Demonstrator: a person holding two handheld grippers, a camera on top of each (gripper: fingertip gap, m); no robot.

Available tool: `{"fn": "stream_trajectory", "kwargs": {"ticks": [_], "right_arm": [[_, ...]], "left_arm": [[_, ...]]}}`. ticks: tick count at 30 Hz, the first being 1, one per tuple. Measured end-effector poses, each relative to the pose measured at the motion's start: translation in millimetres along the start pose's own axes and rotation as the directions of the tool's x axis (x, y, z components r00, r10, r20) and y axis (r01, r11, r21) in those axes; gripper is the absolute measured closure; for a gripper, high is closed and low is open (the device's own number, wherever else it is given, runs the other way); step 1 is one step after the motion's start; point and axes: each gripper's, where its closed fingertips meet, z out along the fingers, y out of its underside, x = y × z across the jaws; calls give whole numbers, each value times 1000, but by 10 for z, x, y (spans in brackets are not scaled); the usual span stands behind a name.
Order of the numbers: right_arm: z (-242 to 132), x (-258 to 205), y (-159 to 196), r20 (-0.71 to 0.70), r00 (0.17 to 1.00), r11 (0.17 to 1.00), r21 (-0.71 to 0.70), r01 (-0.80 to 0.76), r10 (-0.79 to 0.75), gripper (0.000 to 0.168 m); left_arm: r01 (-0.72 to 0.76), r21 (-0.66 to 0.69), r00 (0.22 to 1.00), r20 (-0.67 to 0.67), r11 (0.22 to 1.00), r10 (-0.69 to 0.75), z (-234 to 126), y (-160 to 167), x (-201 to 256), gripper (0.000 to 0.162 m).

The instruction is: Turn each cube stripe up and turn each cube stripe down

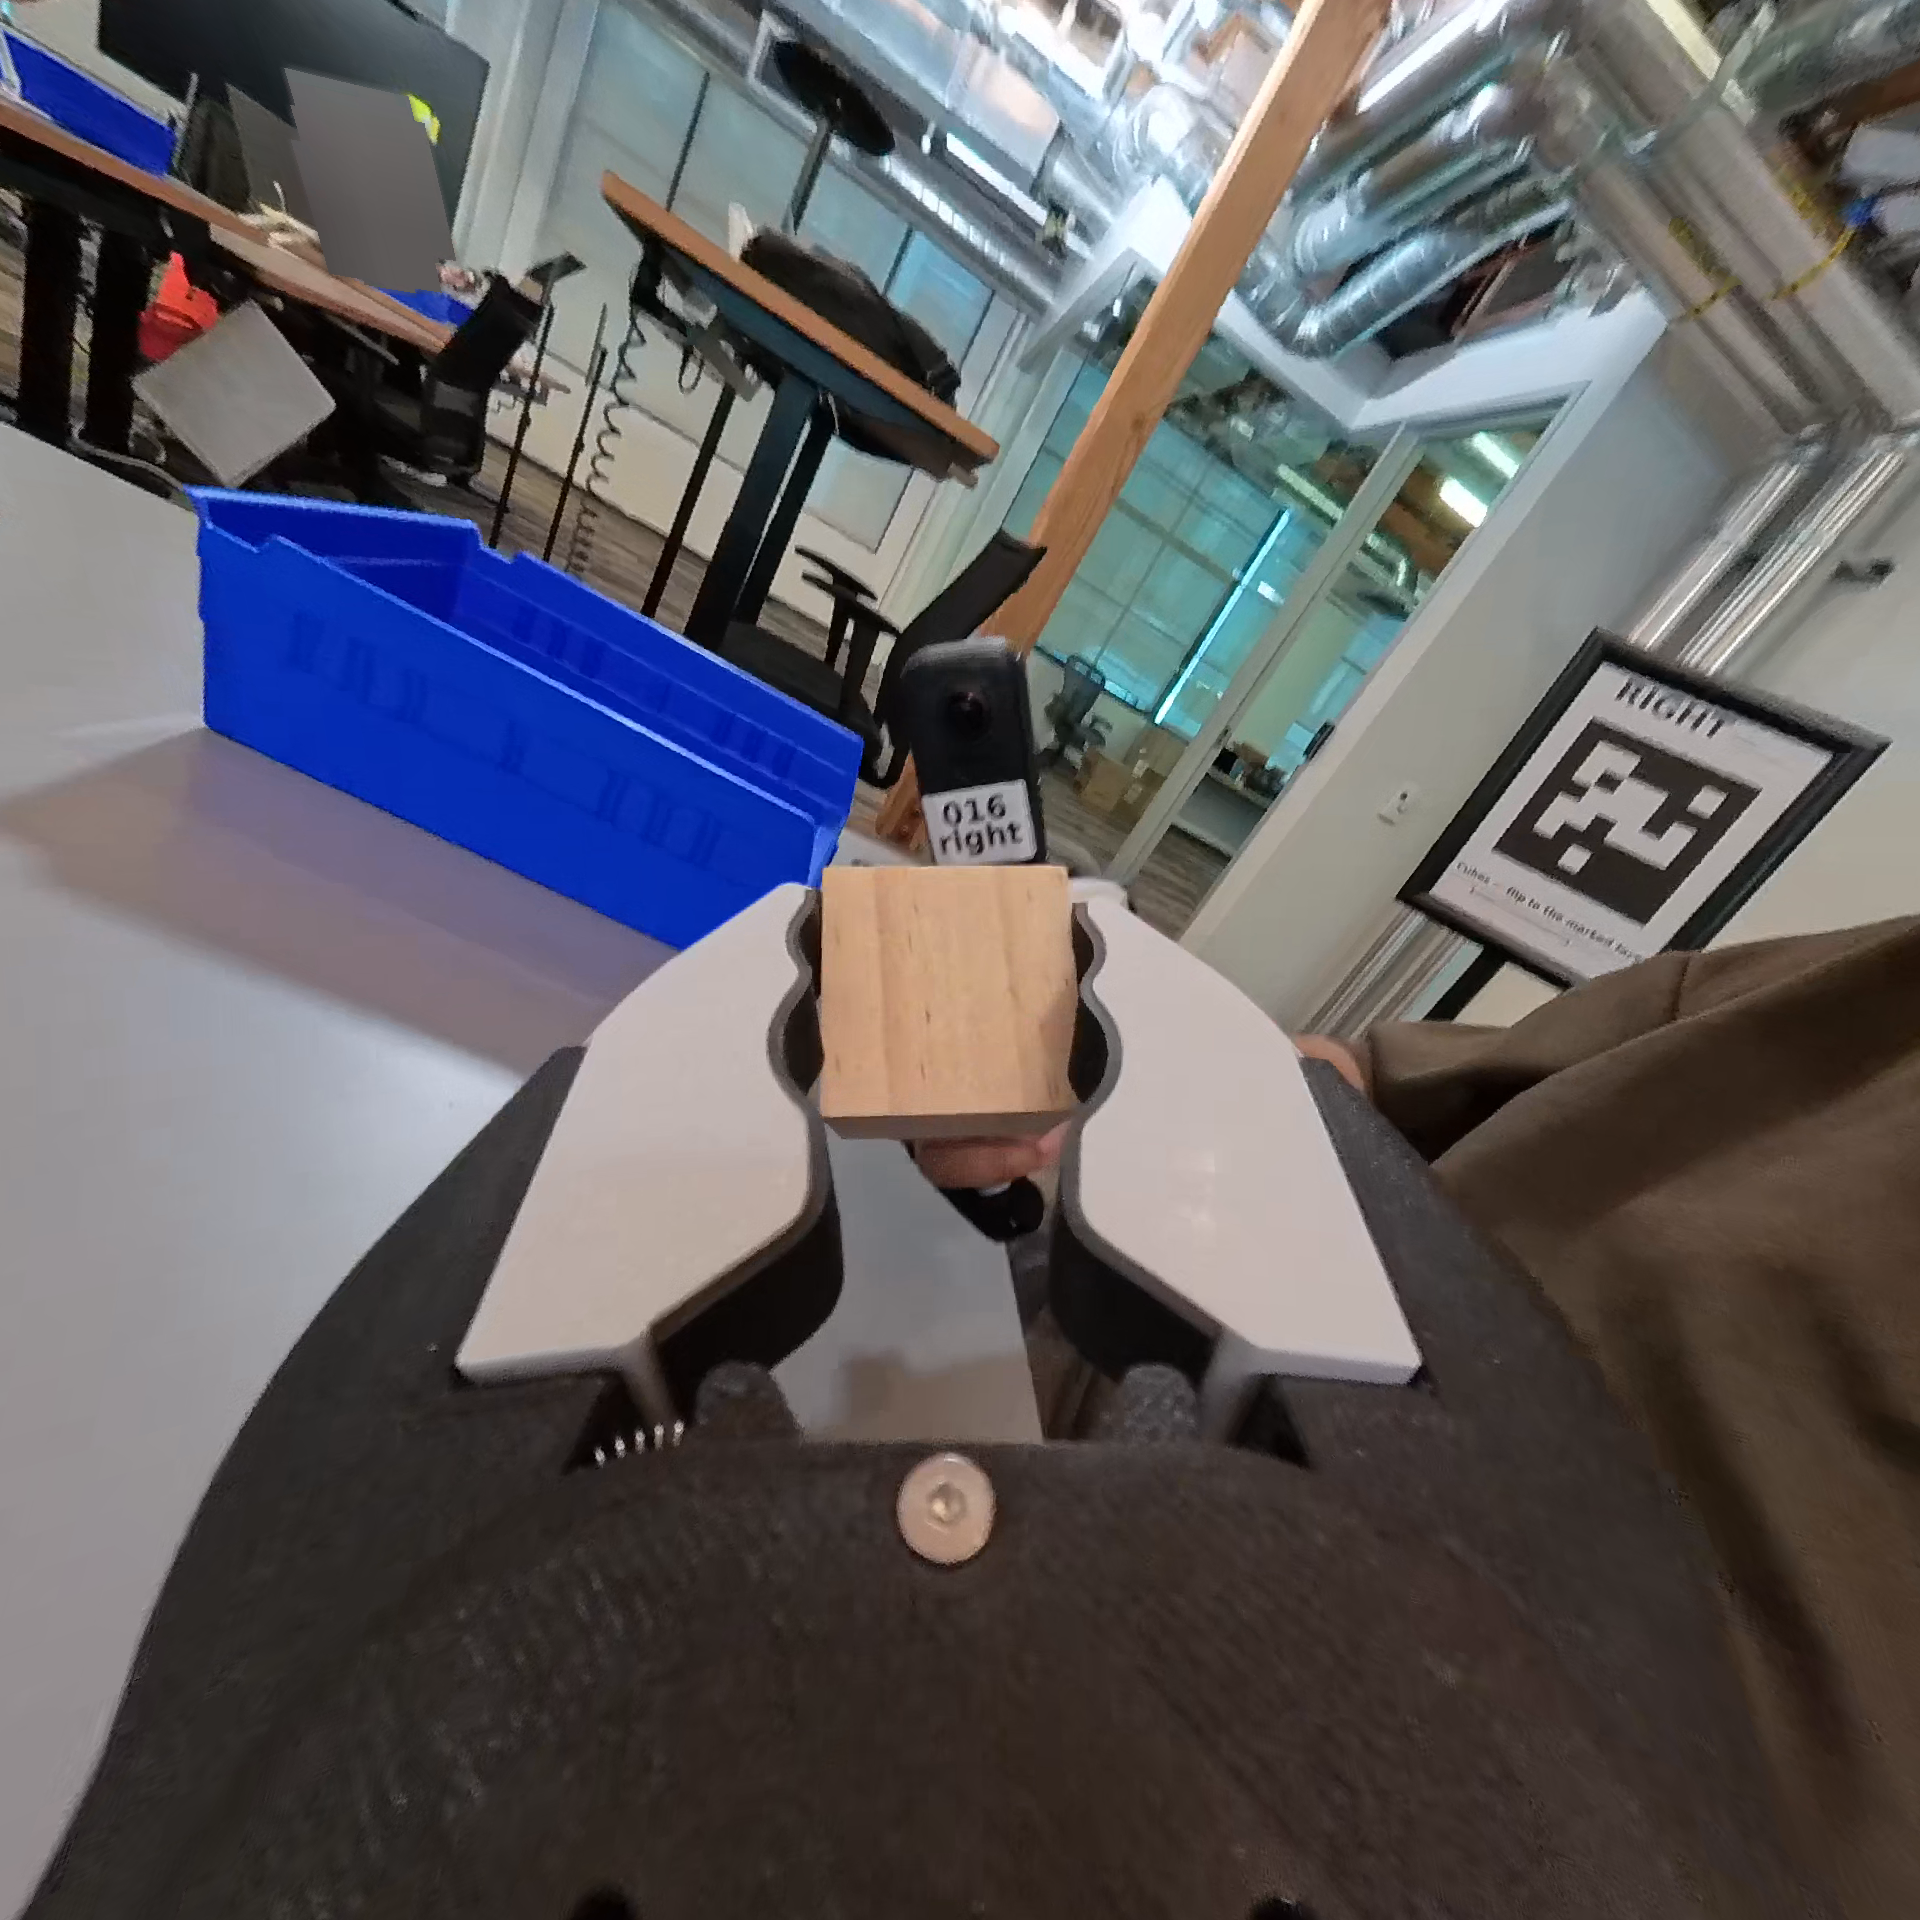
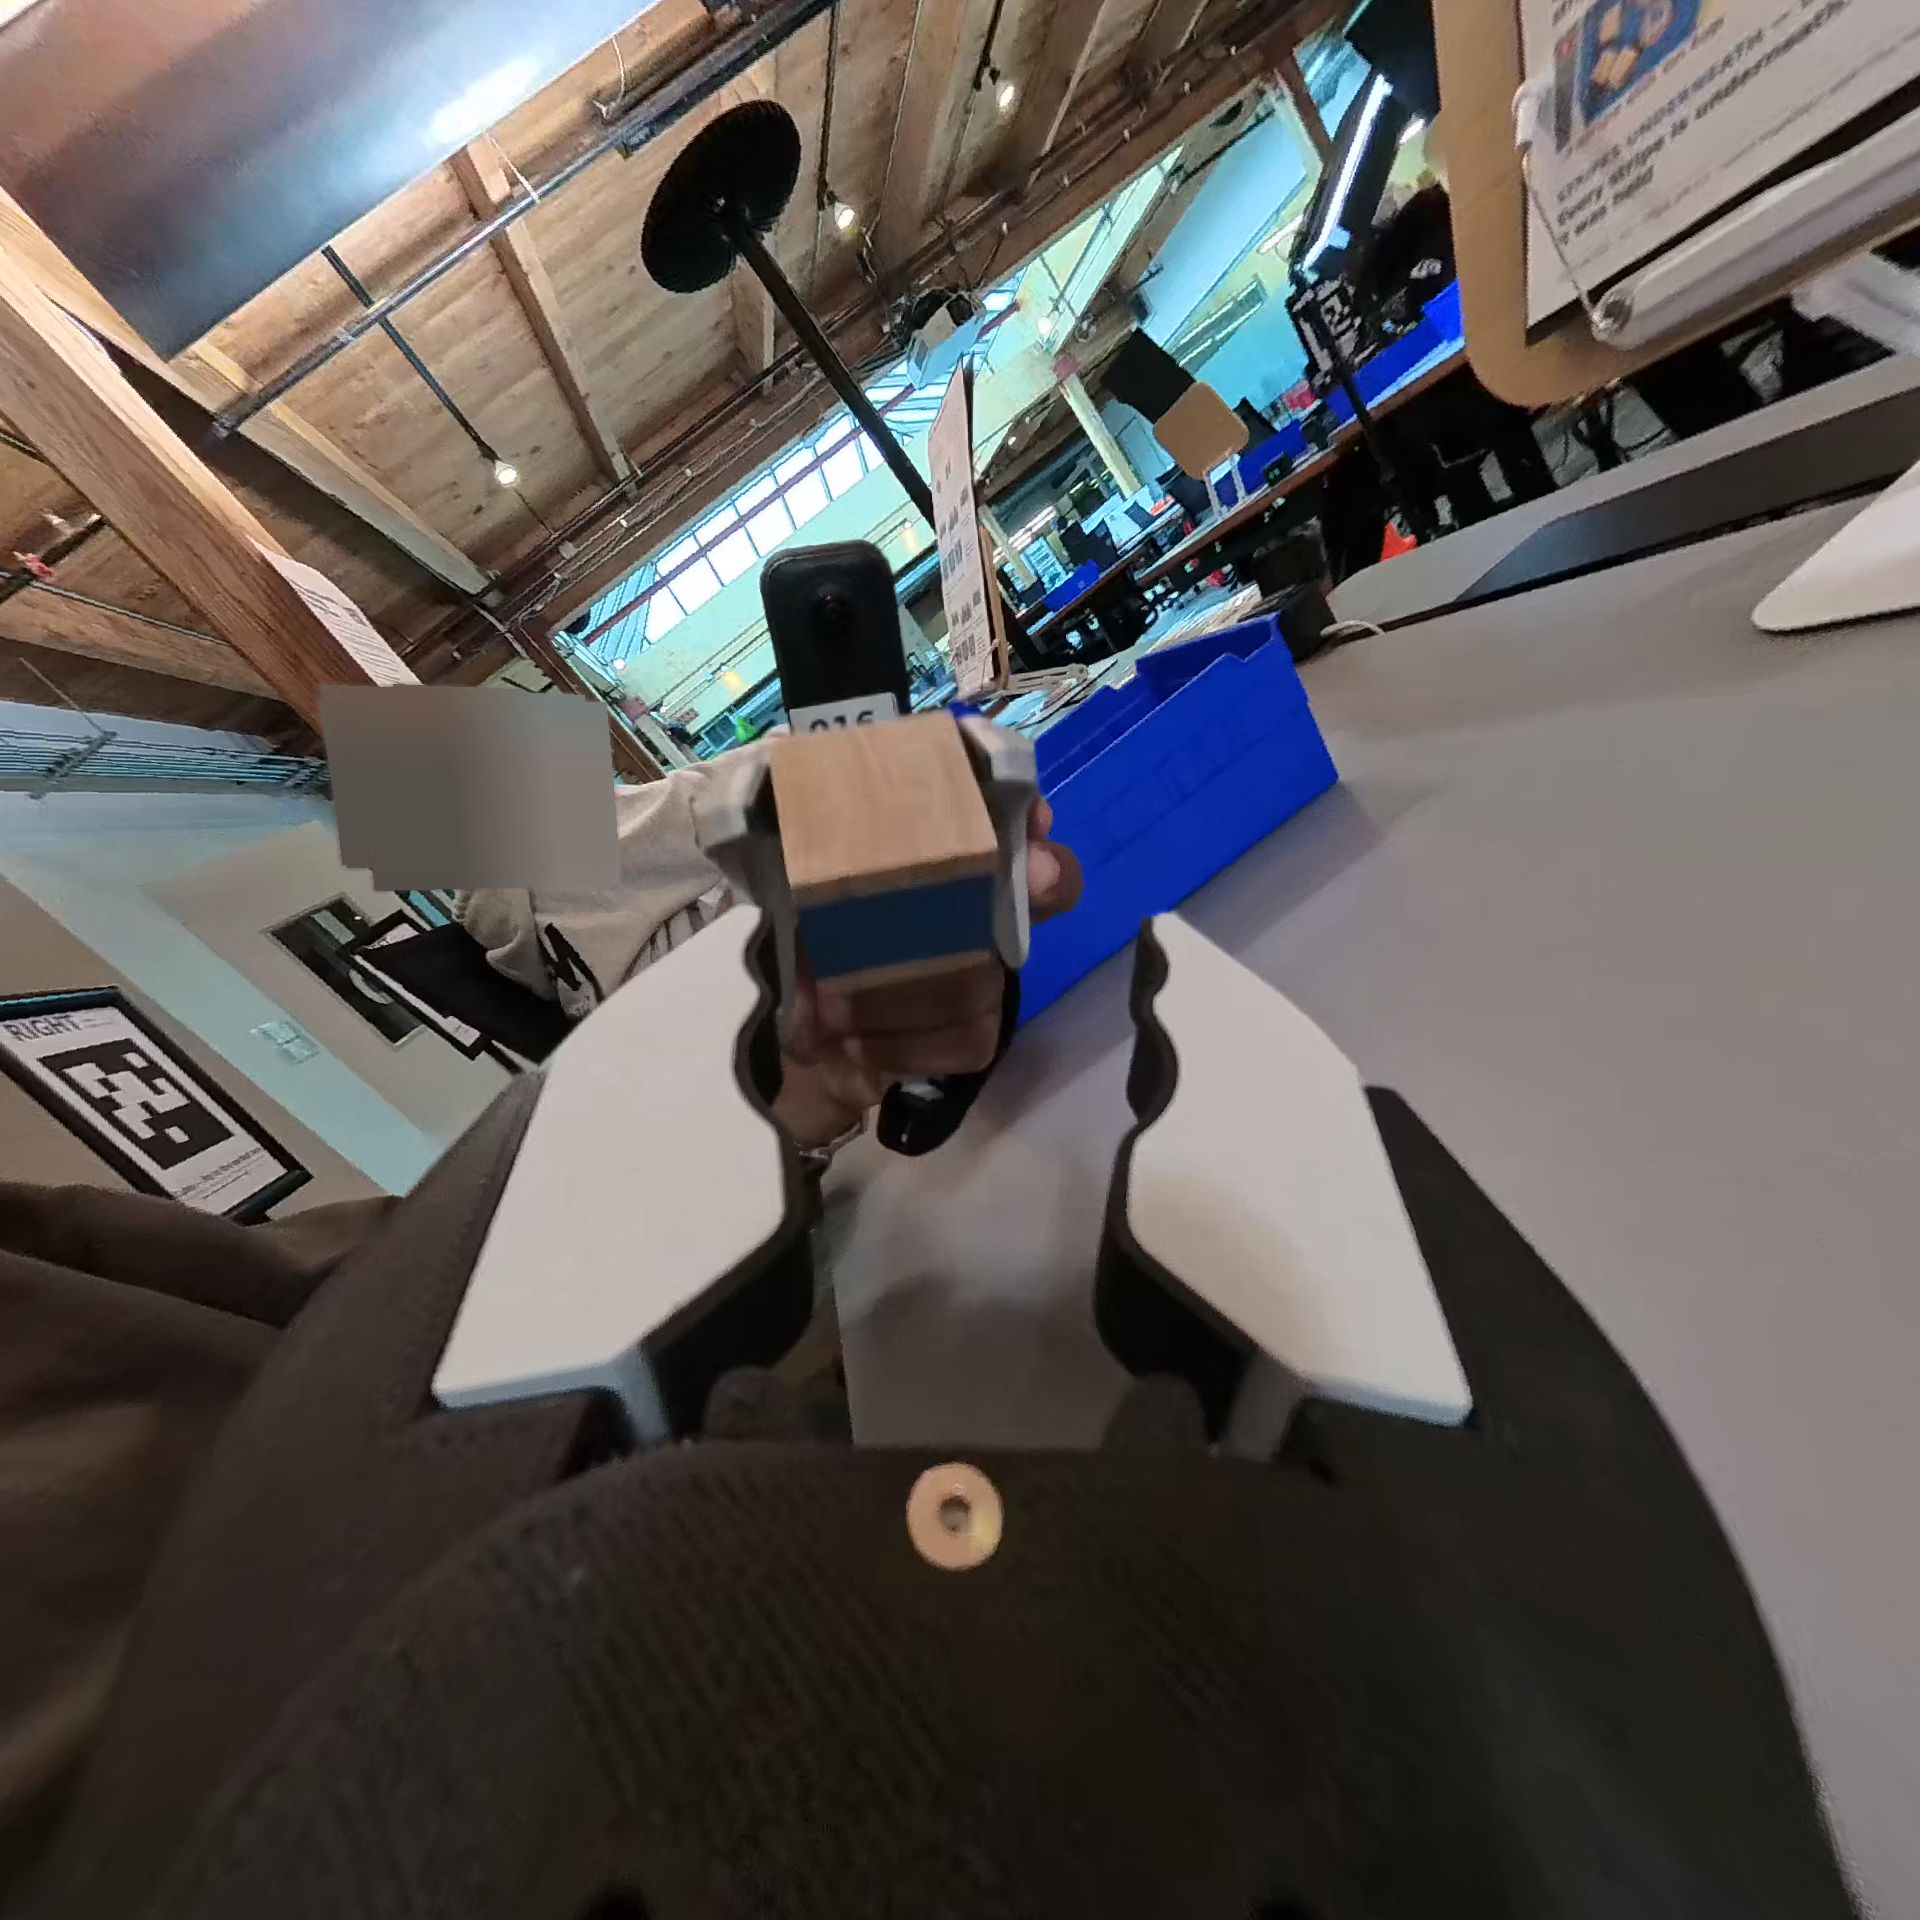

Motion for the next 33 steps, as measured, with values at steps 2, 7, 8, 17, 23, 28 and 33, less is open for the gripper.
{"fn": "stream_trajectory", "kwargs": {"ticks": [2, 7, 8, 17, 23, 28, 33], "right_arm": [[21, -13, 29, 15, 1000, 1000, -10, -21, 21, 102], [86, -97, 102, 50, 999, 999, -30, -13, 15, 102], [102, -108, 125, 52, 999, 999, -37, -9, 11, 102], [114, -206, 91, 57, 996, 998, -1, 62, -62, 124], [27, -195, -86, 32, 995, 993, 72, 95, -97, 125], [-160, -155, -377, -64, 986, 980, 111, 163, -156, 125], [-668, 44, -1178, -333, 902, 933, 136, 333, -273, 125]], "left_arm": [[37, 54, 999, -27, 998, -35, -32, -82, 21, 117], [73, 80, 996, -53, 994, -69, -22, -88, 32, 117], [74, 81, 996, -55, 994, -69, -5, -82, 41, 117], [82, 61, 994, -74, 995, -77, 141, 17, 94, 117], [94, 53, 992, -87, 994, -89, 130, 58, 77, 117], [132, 113, 991, -28, 985, -129, 63, -17, -56, 98], [131, 159, 989, 44, 979, -140, -86, -58, -191, 94]]}}
